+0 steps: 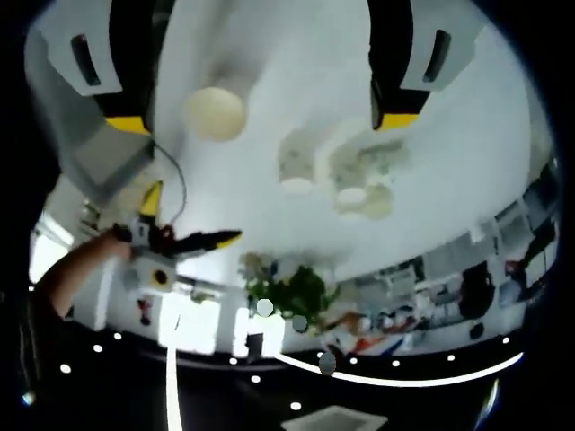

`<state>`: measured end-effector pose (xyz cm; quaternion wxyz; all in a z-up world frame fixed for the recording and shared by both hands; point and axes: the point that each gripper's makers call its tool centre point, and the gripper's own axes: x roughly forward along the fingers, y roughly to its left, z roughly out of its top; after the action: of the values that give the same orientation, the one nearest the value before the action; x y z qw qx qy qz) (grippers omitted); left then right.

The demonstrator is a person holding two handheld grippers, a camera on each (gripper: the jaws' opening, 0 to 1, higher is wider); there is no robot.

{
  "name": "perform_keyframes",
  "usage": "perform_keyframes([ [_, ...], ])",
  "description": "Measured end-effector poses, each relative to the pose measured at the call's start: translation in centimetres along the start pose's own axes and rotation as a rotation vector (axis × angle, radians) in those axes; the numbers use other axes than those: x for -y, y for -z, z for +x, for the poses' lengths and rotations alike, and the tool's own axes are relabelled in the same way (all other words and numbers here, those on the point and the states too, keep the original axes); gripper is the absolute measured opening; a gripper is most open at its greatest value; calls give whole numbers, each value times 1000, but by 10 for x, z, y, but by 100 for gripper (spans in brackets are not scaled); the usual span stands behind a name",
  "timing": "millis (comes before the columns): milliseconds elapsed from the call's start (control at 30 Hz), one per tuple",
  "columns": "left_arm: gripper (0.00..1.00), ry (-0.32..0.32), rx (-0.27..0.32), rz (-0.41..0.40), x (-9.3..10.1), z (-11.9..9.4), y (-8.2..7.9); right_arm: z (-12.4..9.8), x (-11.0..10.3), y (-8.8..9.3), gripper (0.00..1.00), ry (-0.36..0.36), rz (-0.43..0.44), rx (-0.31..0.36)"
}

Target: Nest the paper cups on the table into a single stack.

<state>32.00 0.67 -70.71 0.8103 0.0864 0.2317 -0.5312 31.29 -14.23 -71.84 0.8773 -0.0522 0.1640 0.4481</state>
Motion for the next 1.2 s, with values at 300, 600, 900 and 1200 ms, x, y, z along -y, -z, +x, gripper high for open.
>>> perform_keyframes([
  [300,100,-35,27,-1,-19,-11,8,16,16,0,95,33,7,-26],
  [600,100,-59,51,-1,-30,-15,11,33,42,-4,94,82,-24,-43],
  [900,100,-48,62,2,-34,-16,19,57,70,2,91,134,-21,-83],
  [1200,100,-12,80,31,-29,-20,31,80,72,17,87,118,-18,-147],
])
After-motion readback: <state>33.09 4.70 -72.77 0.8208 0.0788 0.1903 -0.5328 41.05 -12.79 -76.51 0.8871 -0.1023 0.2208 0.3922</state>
